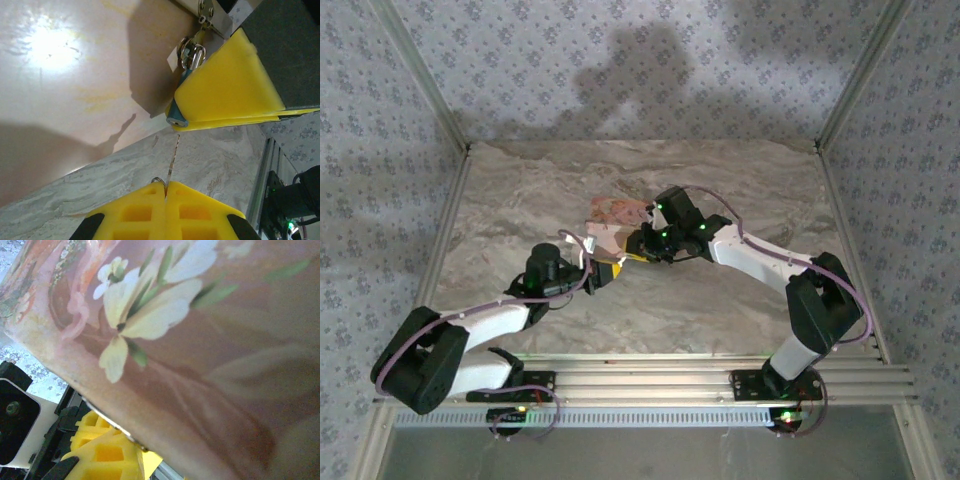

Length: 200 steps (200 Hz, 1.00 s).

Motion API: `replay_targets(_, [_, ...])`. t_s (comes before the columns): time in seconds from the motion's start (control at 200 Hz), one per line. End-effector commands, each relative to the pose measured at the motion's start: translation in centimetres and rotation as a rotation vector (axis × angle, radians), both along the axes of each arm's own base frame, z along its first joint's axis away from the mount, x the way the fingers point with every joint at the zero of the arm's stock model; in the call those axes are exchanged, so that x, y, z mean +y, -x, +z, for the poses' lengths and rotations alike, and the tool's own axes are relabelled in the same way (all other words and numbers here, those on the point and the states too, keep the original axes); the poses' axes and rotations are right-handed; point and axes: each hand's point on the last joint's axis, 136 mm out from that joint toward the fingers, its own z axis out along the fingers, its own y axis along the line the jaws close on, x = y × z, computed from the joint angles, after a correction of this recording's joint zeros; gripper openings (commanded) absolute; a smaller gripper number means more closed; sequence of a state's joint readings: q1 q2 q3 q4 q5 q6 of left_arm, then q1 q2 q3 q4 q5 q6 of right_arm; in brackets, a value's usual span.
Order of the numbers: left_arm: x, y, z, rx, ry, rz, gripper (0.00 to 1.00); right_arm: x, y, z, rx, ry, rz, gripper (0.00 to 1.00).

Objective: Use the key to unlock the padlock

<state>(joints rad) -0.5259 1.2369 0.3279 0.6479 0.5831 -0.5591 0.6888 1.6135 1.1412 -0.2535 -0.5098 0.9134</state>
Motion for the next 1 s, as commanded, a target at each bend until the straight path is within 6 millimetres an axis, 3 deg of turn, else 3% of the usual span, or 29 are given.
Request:
replay_targets(0.0, [-0.7, -0.4, 1.6, -0.052, 0.026, -0.02, 0.0, 0.5, -0.1, 2.7, -0.045, -0.069, 0.004, 0.0])
replay_targets(0.994, [-1.7, -1.5, 3.3, -0.072, 0.073, -0.031, 0.0, 0.9, 0.3, 2.5, -0.037, -0.069, 0.017, 0.0])
